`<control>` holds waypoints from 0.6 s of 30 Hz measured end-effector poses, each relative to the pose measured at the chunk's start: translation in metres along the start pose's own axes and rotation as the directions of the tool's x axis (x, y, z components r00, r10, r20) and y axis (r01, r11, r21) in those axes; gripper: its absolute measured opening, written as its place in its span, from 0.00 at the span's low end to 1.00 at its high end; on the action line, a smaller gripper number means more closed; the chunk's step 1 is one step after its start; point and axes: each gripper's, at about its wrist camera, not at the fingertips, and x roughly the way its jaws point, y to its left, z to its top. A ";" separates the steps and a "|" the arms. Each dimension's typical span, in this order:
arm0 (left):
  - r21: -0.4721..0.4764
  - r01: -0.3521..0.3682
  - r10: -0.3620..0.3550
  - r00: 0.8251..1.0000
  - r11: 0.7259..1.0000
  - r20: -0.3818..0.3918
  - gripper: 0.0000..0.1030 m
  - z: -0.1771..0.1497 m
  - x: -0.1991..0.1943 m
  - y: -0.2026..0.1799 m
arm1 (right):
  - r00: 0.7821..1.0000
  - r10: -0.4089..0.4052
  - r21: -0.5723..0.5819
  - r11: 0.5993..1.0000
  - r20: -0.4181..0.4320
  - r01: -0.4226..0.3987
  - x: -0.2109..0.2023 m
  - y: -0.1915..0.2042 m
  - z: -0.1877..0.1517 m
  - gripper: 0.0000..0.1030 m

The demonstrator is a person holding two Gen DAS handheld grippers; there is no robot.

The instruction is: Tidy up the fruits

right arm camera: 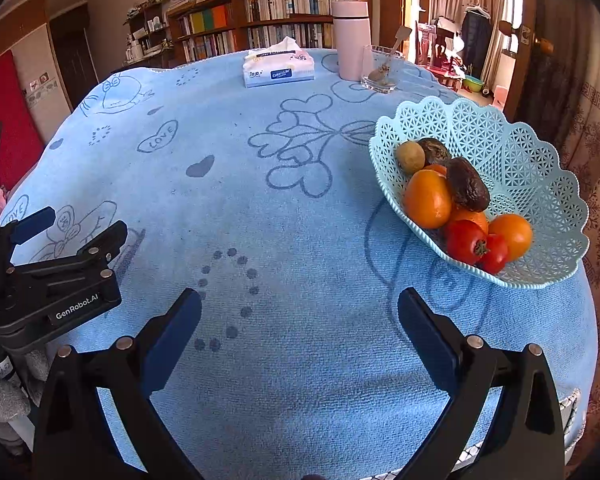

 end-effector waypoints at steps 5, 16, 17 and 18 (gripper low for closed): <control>-0.062 0.005 -0.009 0.998 0.998 -0.058 0.95 -0.006 0.013 0.018 | 0.999 -0.010 0.024 1.000 -0.036 0.011 0.021 0.018 0.014 0.97; -0.138 0.041 -0.065 0.983 0.990 -0.174 0.95 -0.014 0.036 0.028 | 0.993 -0.009 -0.009 1.000 -0.118 0.008 0.054 0.029 0.011 0.98; -0.139 0.043 -0.067 0.982 0.989 -0.174 0.95 -0.014 0.036 0.028 | 0.994 -0.006 -0.013 1.000 -0.113 0.005 0.054 0.029 0.011 0.98; -0.141 0.044 -0.069 0.982 0.989 -0.175 0.95 -0.013 0.036 0.028 | 0.994 -0.004 -0.016 1.000 -0.106 0.002 0.053 0.028 0.010 0.98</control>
